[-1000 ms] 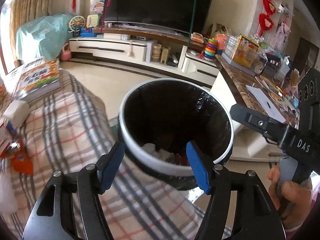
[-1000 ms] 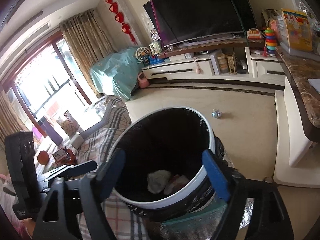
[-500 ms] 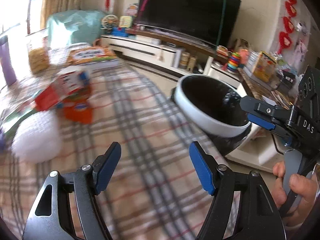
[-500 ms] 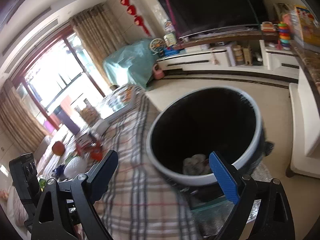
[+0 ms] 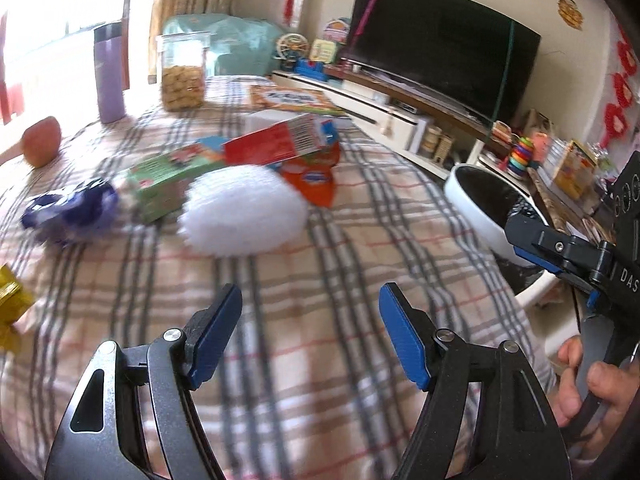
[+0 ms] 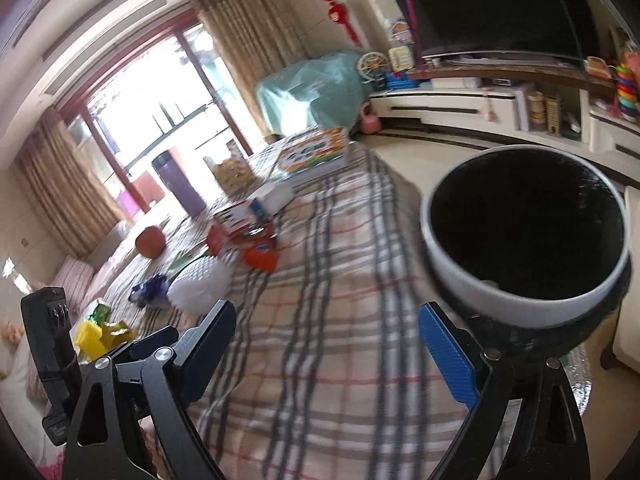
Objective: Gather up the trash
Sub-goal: 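Move both tools back over the bed toward the yellow packet and foam net, then grasp the yellow packet with the left tool while the right tool grasps the white foam net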
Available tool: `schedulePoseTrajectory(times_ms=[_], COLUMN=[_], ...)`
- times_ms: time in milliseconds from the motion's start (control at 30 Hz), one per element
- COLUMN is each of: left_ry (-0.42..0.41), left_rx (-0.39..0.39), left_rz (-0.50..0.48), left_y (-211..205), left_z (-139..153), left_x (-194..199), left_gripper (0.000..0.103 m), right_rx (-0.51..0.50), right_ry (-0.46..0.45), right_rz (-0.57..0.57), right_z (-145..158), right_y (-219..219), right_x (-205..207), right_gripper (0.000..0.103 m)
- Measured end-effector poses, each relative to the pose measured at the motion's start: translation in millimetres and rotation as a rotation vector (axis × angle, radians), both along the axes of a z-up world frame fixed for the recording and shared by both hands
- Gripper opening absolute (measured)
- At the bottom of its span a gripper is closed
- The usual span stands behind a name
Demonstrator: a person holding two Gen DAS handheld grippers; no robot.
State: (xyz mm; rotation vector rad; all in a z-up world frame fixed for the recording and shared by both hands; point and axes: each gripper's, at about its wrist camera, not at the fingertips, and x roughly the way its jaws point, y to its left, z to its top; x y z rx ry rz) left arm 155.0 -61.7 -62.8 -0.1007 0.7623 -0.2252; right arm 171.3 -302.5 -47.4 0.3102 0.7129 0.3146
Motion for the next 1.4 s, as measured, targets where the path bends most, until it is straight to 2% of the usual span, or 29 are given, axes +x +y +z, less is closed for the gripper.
schedulePoseTrajectory(times_ms=[367, 600, 900, 1267, 1400], left_ry=[0.003, -0.007, -0.008, -0.003, 0.048], left_rx=[-0.011, -0.006, -0.004, 0.013, 0.06], left_rz=[0.132, 0.231, 0.401, 0.562, 0.568], left_y=[54.7, 89.3, 136.0, 188.0, 193.9], left_z=[-3.7, -1.9, -2.8, -3.3, -12.8], left_x=[-28.4, -48.4, -65.5, -43.0, -22.2], left_gripper=[0.073, 0.079, 0.083, 0.09, 0.091], right_rx=[0.004, 0.007, -0.014, -0.051, -0.076], right_ry=[0.02, 0.042, 0.042, 0.038, 0.059], right_rz=[0.106, 0.179, 0.256, 0.282, 0.276], right_z=[-4.8, -11.5, -17.2, -19.2, -26.1], right_y=[44.6, 80.0, 122.8, 156.4, 166.5], right_x=[3.8, 12.4, 26.4, 53.4, 66.4], right_gripper=[0.094, 0.094, 0.094, 0.094, 0.094])
